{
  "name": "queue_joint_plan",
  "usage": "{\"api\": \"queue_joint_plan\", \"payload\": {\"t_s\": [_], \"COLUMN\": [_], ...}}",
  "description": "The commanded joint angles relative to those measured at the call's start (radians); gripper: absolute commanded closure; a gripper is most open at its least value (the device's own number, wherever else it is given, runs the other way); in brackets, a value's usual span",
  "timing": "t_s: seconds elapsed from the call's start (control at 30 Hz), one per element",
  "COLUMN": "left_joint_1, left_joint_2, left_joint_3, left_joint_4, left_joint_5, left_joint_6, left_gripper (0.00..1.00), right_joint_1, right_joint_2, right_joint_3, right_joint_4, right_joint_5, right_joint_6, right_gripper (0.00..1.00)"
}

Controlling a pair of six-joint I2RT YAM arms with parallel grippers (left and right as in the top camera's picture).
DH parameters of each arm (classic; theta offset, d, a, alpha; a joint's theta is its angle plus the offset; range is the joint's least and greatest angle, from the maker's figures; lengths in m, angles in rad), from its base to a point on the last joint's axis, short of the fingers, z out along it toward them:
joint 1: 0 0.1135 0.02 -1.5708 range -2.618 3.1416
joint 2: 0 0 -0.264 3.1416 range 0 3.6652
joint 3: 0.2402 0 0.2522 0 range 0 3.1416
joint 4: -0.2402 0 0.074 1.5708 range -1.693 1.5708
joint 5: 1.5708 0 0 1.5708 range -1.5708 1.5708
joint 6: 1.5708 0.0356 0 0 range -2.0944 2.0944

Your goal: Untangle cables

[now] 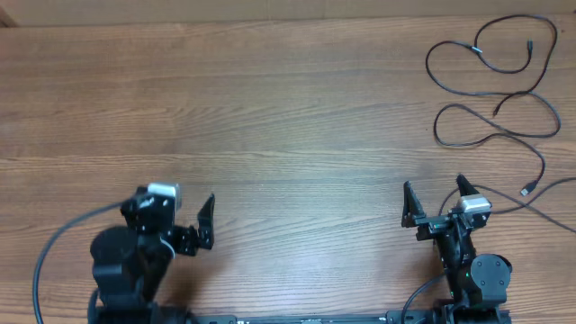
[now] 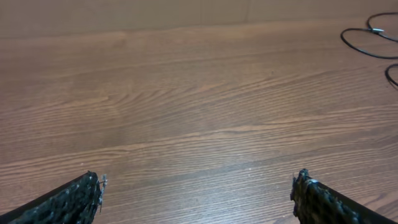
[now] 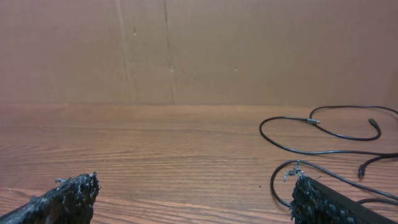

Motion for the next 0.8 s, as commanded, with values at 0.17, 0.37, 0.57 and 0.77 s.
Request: {"api": "queue_joint_plan", "payload": {"t_s": [0.17,0.37,0.57,0.77], "left_joint_1": [0.015,0.016,0.016,0.016], "left_joint_2": [-0.126,-0.186,-0.287,-0.342], "left_joint_3": [-0.100,-0.166,-0.258,-0.325], "left_joint_4": [0.072,0.158,0.270,0.359], "left_joint_5": [0.012,0.012,0.008,0.009], "left_joint_6": [0.003,-0.008,-0.031,-0.060], "left_gripper": [0.00,0.00,0.00,0.00], "right_joint_1": [0.005,0.005,0.005,0.005], "right_joint_2": [-0.010,-0.010,-0.010,-0.010], "right_joint_3": [-0.010,-0.010,-0.010,-0.010], "right_joint_4": [0.004,0.005,0.004,0.004], "right_joint_5": [0.012,0.012,0.012,0.012], "right_joint_6": [-0.005,-0.005,-0.005,-0.005], "right_gripper": [0.00,0.00,0.00,0.00]}}
